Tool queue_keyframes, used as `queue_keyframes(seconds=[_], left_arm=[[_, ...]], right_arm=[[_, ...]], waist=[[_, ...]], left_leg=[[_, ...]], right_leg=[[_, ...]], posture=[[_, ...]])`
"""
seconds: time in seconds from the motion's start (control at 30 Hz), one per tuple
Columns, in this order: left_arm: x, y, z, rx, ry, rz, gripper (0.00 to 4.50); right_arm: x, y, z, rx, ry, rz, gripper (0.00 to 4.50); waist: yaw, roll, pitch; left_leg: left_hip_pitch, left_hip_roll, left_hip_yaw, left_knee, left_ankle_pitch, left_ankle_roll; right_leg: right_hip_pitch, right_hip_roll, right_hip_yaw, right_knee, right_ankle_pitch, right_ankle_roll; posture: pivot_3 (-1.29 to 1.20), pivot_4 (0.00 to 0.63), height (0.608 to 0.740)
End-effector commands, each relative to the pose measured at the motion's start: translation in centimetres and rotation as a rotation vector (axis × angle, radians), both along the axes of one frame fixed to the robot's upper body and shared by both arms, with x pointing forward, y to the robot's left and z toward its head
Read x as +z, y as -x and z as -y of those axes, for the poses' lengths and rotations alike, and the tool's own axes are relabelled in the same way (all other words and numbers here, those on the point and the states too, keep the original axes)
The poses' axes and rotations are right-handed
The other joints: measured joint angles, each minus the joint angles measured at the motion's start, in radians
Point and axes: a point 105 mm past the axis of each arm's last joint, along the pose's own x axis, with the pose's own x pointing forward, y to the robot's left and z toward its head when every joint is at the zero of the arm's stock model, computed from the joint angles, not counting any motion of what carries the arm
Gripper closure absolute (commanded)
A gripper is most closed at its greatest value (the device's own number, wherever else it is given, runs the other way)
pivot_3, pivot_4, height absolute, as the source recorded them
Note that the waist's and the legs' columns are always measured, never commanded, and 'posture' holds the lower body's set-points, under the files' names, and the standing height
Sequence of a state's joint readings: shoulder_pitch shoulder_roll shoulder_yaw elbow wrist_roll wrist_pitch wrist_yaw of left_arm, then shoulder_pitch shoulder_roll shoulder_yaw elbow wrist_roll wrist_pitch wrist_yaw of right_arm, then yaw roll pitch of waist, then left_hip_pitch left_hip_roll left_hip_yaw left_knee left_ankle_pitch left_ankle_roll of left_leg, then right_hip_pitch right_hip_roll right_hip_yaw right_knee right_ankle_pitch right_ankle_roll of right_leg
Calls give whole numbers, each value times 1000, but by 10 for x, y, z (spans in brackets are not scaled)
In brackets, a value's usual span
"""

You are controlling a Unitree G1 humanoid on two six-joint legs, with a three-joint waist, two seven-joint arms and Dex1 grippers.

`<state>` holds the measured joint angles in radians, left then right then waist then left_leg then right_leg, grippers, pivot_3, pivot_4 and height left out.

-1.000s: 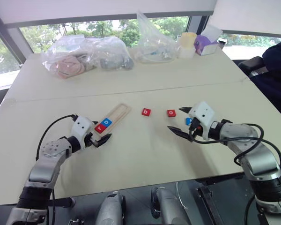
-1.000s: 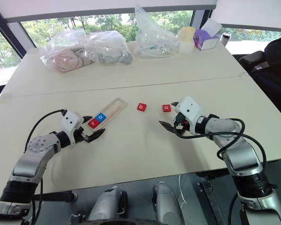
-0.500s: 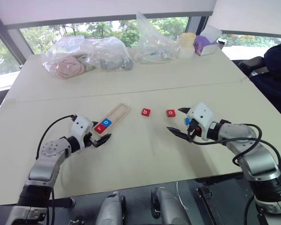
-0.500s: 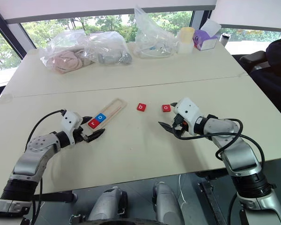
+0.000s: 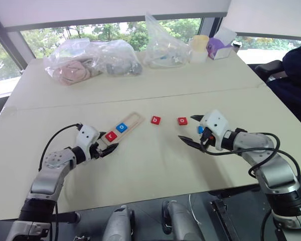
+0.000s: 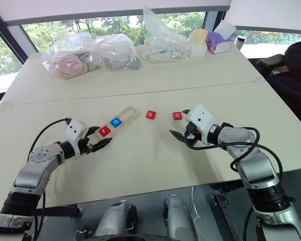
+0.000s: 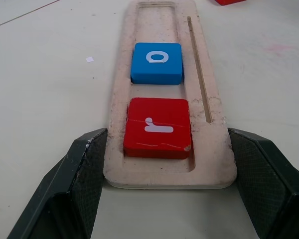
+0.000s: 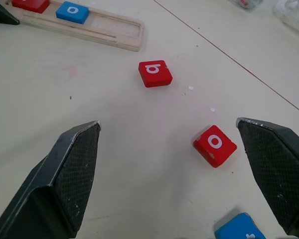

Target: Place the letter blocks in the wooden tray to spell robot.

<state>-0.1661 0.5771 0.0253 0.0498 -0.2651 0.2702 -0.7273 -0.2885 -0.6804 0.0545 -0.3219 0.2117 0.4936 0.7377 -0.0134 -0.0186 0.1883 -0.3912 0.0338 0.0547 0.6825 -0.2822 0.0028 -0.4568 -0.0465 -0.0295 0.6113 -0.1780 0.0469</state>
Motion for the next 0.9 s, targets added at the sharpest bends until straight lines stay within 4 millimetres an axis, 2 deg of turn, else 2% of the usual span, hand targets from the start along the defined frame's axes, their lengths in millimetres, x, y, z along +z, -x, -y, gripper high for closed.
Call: queue_keyframes(seconds=[0.03,0.17,0.33,0.53,0.67,0.9], left_arm=[[-22,7,-15,50,-38,-95,1362],[-17,16,-3,-58,-34,-79,1362],[-13,36,16,-293,-84,-75,1362],[-8,46,23,-439,-120,-81,1362],[-7,57,35,-585,-136,-91,1362],[-10,55,55,-729,-148,-97,1362]], right_arm=[[14,4,-7,29,-9,61,0],[14,4,-7,27,-7,63,0],[16,2,-6,30,3,66,0],[18,1,-4,30,14,70,0],[18,4,0,27,29,67,0],[19,6,4,20,44,64,0]], waist=[[0,0,0],[-1,0,0],[1,0,0],[6,0,0],[6,0,0],[17,0,0]], left_leg=[[0,0,0,0,0,0],[0,0,0,-1,0,0],[-1,0,1,-3,0,0],[-4,0,1,-3,0,0],[-7,0,1,-3,0,0],[-14,-2,0,-2,0,0]], right_leg=[[0,0,0,0,0,0],[0,0,0,0,0,0],[-3,-1,0,-1,-1,-1],[-3,-3,0,-4,-2,-1],[-3,-4,-1,-8,-1,-1],[-5,-4,-2,-12,0,-2]], posture=[[0,150,740],[0,150,740],[0,150,740],[0,150,740],[0,150,740],[0,150,740]])
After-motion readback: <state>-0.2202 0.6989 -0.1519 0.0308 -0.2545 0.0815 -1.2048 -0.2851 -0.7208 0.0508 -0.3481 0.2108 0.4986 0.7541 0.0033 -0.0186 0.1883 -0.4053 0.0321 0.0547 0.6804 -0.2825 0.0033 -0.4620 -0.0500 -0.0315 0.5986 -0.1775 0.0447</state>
